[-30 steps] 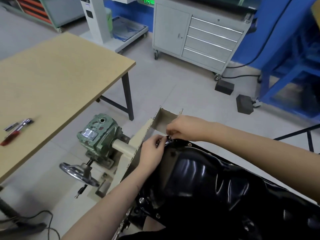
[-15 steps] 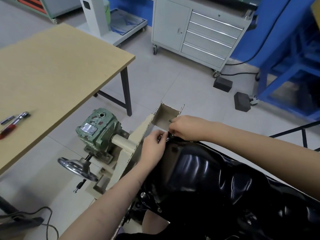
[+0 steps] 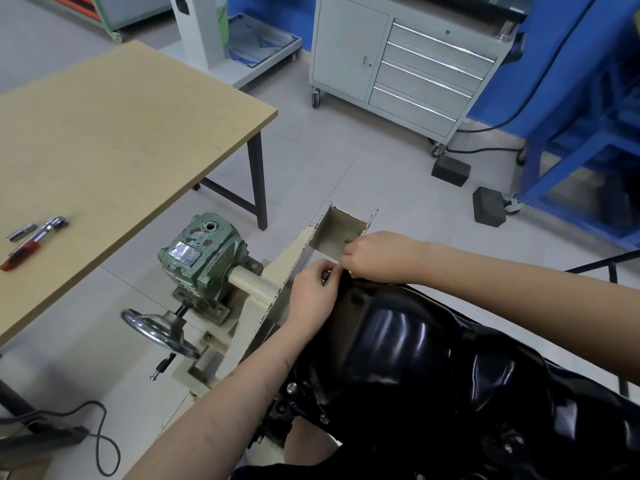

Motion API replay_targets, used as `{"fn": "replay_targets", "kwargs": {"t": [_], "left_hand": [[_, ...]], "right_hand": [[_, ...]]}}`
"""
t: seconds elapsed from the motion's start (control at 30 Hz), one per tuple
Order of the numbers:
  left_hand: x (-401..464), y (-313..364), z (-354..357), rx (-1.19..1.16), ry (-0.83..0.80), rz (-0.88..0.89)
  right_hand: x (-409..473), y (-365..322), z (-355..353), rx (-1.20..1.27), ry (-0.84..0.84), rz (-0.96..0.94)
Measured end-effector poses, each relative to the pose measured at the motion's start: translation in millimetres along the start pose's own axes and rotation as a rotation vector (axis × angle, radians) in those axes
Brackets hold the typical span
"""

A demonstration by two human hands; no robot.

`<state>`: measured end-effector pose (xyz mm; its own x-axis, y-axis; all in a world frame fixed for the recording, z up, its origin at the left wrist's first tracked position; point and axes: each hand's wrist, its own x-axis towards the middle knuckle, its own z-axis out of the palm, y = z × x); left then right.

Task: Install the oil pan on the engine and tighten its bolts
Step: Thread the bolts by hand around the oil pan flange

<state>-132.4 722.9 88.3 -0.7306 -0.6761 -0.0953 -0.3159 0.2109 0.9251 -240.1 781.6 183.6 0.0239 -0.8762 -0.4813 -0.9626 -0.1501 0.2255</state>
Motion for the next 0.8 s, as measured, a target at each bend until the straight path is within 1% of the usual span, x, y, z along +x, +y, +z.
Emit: {"fn": "replay_targets", "kwargs": {"t": [0.27, 0.53, 0.8], "left_hand": [[-0.7, 2.4, -0.7, -0.004, 0.007, -0.006], [-1.5, 2.0, -1.3, 0.004, -0.003, -0.002], [-2.8, 4.7, -2.5, 0.012, -0.002, -0.013]], "right_hand": [[-2.2, 3.1, -1.2, 0.009, -0.005, -0.037], [1.5, 2.1, -6.0, -0.046, -0.055, -0.071], [1.9, -0.9, -1.8, -0.123, 0.002, -0.089]]}}
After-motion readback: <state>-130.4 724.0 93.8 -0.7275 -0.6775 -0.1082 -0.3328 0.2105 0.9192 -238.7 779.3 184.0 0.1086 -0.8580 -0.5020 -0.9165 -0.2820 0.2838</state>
